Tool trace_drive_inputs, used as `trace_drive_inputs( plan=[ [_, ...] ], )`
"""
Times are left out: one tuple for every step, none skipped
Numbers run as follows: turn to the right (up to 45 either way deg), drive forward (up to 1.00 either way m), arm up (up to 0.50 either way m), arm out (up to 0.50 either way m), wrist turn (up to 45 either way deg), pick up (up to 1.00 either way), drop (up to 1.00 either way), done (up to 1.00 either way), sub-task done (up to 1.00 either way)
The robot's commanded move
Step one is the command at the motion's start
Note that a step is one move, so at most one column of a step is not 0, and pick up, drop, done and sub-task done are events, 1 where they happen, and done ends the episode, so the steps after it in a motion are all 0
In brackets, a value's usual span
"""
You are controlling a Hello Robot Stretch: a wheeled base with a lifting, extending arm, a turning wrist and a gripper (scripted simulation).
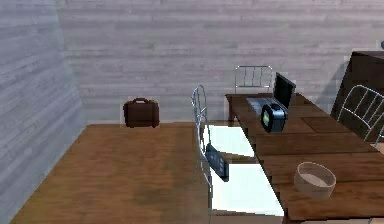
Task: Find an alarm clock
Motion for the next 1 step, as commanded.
trace_drive_inputs(
  plan=[
    [0.0, 0.05, 0.00, 0.00, 0.0, 0.00, 0.00, 0.00, 0.00]
  ],
)
